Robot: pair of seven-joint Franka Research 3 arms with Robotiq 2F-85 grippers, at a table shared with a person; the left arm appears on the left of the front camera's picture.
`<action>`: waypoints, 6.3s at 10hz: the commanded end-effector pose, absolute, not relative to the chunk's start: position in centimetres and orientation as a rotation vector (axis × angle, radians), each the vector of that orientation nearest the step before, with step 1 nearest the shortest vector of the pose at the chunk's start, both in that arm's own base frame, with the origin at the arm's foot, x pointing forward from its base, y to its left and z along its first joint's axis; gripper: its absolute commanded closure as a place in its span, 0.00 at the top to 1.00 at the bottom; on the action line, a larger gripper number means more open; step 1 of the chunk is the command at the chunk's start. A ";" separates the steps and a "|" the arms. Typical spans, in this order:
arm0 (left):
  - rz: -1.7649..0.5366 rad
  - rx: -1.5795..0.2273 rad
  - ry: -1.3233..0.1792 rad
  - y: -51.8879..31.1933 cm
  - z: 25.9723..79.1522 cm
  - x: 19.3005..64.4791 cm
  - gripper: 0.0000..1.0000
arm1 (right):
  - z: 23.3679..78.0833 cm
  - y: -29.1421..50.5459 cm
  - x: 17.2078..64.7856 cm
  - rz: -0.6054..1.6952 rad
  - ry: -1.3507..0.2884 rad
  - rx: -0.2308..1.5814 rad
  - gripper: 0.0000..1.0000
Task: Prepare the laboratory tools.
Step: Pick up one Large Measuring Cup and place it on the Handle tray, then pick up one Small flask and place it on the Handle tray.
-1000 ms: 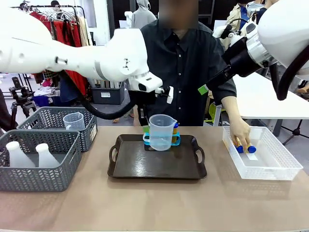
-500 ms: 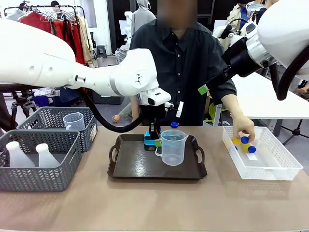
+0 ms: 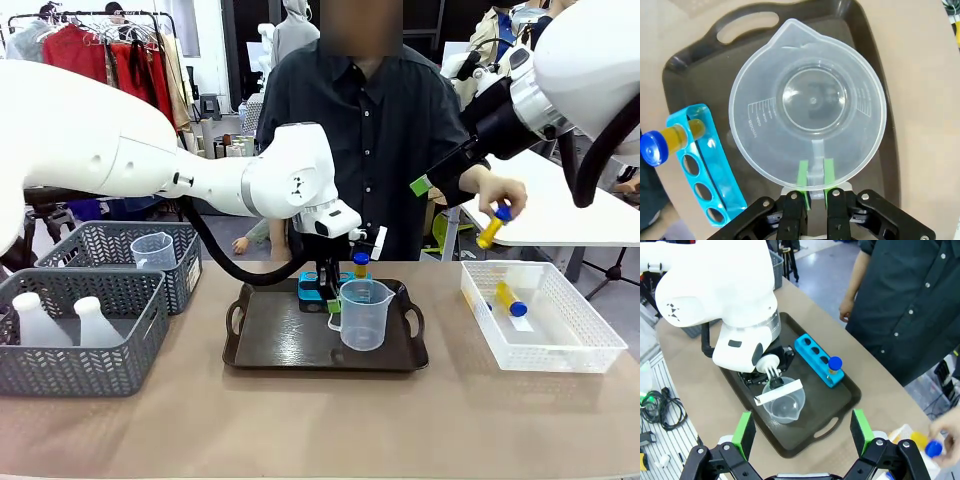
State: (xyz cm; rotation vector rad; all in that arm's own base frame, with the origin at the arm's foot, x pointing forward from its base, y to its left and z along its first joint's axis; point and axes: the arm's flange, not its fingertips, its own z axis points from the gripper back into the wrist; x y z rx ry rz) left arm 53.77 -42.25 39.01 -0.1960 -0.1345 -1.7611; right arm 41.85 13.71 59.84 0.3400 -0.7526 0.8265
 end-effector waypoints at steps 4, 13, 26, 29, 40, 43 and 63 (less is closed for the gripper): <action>-1.786 -0.161 -0.156 -42.2 39.0 54.2 0.38 | 59.9 13.6 41.9 0.829 -0.755 0.344 1.00; -1.751 -0.175 -0.186 -40.6 42.4 52.5 1.00 | 59.9 13.6 41.9 0.829 -0.755 0.344 1.00; -0.896 0.196 -0.287 -23.9 67.7 48.7 1.00 | 59.9 13.6 41.9 0.829 -0.755 0.344 1.00; -0.633 0.232 -0.354 -18.4 69.8 46.8 1.00 | 59.9 13.6 41.9 0.829 -0.755 0.344 1.00; -0.405 0.154 -0.347 -13.7 68.6 46.4 1.00 | 59.9 13.6 41.9 0.829 -0.755 0.344 1.00; -0.201 0.090 -0.314 -10.4 66.3 46.2 1.00 | 59.9 13.6 41.9 0.829 -0.755 0.344 1.00; 0.085 0.041 -0.101 -0.2 41.5 45.6 0.23 | 59.9 13.6 41.9 0.829 -0.755 0.344 1.00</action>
